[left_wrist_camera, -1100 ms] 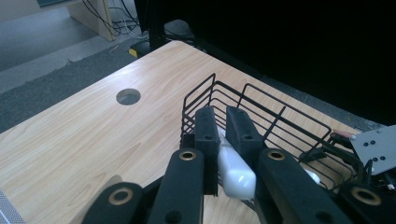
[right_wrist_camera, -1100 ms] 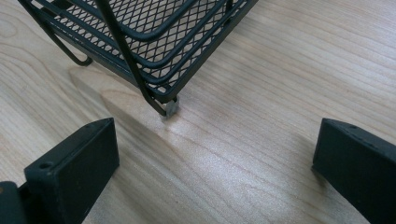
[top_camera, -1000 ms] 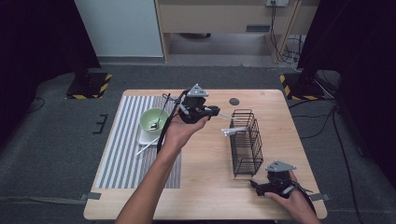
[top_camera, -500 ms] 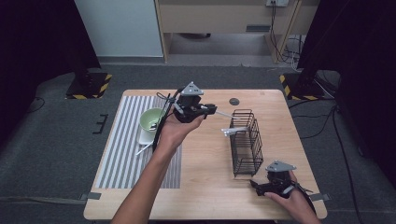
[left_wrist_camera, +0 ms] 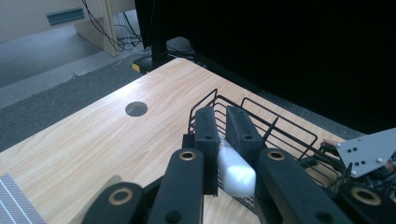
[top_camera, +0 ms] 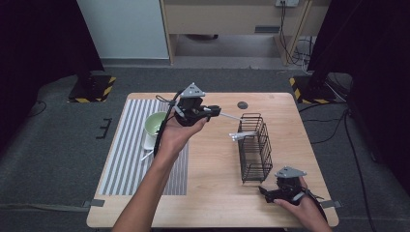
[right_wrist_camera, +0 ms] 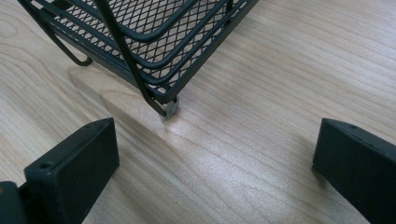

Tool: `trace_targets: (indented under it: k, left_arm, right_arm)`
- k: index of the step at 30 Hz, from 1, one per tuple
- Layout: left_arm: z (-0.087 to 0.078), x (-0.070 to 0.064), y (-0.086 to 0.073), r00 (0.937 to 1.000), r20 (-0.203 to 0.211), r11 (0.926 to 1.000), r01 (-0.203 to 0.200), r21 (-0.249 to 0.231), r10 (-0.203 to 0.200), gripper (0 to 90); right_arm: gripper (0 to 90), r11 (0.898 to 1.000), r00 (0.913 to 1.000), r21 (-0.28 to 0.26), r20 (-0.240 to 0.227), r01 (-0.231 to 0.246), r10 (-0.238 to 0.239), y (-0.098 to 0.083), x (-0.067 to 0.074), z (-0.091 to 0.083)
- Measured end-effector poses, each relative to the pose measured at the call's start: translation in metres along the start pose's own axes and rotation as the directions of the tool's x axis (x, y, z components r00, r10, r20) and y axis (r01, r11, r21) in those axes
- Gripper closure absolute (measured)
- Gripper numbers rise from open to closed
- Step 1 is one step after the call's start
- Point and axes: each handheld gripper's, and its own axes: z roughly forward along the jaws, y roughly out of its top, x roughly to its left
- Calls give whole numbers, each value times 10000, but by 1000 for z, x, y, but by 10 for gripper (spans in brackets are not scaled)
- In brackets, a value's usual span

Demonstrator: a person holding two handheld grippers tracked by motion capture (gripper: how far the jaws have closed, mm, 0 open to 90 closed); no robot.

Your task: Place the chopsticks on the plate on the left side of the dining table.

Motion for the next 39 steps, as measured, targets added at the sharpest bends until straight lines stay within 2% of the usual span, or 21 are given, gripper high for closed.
trace_targets:
  k: [15,28,39]
  left_arm:
    - [-15,3,1,9999,-117,9997,-16,-250,13,831]
    - [-29,12,0,9994,-319,9991,94,-425,-108,831]
    - [-45,25,-5,9966,-802,9987,166,-474,-204,831]
  right_arm:
    - [3,10000,10000,-2,-4,-2,2,0,0,0]
    - [3,10000,10000,5,-5,7,-7,0,0,0]
    - [3,10000,10000,-3,1,11,-11,0,0,0]
